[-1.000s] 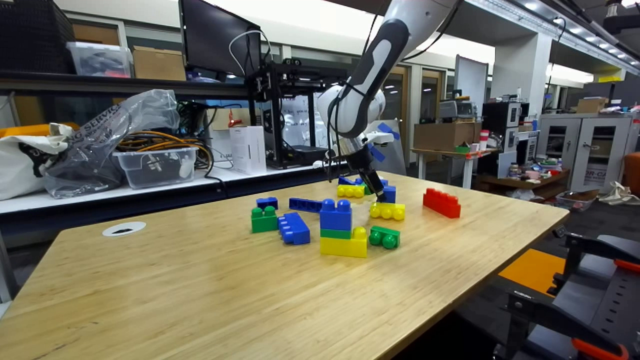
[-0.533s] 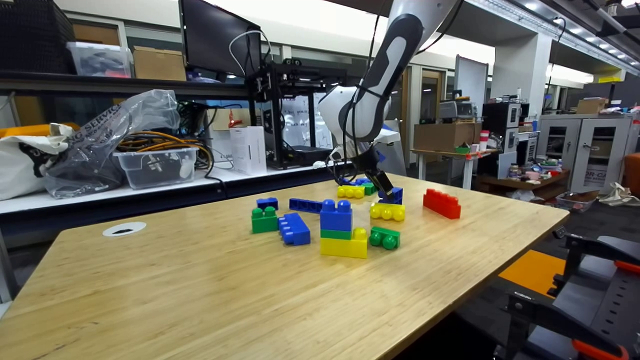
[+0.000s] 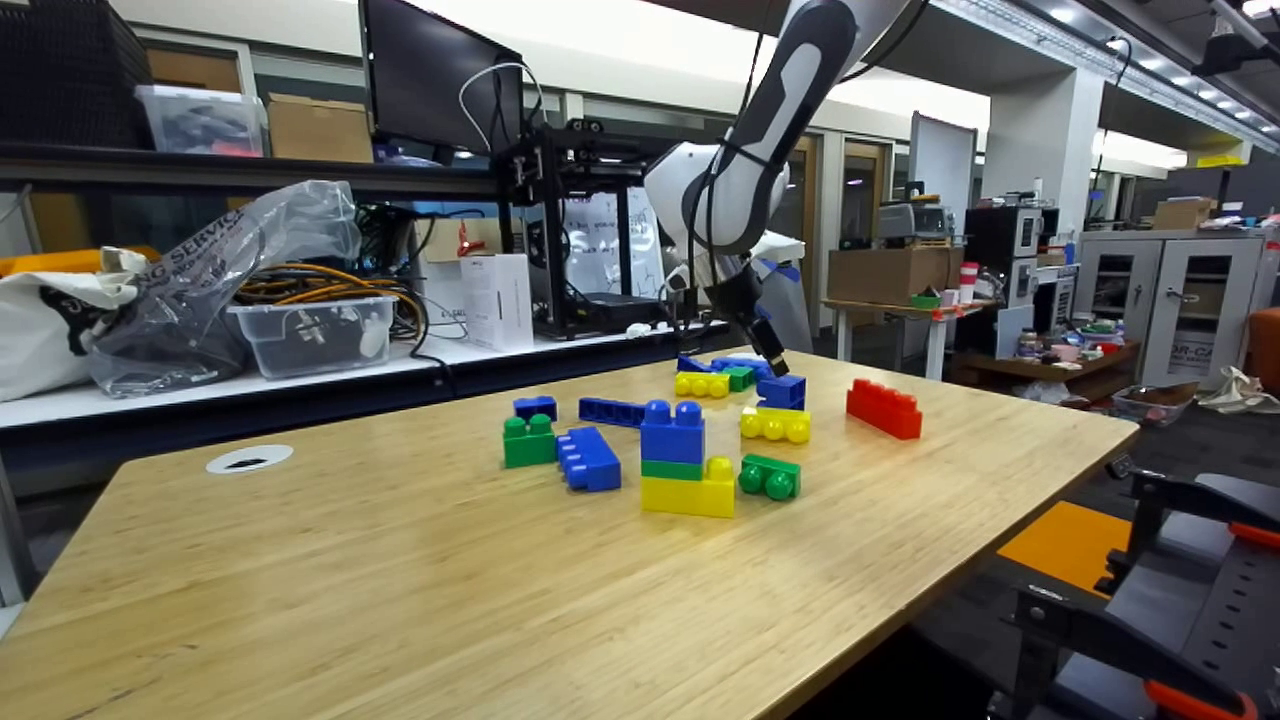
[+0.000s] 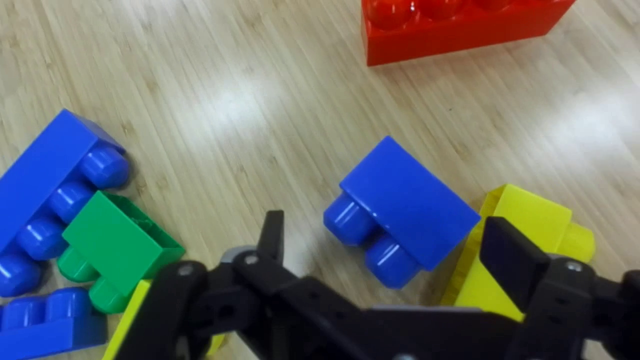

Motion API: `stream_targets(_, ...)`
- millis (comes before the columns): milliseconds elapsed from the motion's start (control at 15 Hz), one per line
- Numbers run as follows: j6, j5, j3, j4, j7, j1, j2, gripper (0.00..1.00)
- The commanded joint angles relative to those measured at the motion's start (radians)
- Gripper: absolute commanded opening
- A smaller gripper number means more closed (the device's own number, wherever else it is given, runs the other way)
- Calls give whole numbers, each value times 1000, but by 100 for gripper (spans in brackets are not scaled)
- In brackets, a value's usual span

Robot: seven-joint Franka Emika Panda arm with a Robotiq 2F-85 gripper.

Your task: Build with the building blocks

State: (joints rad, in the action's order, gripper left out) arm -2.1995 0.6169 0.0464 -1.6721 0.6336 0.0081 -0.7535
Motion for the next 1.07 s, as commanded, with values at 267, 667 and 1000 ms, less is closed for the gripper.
stream_targets(267,140,-323,-45,145,-65,-80,-23,100)
stream_targets(667,140,-490,-42,216,-223,-140,-110,100)
stream_targets(1000,104,-557,-36,238,-315,-152,-152,100)
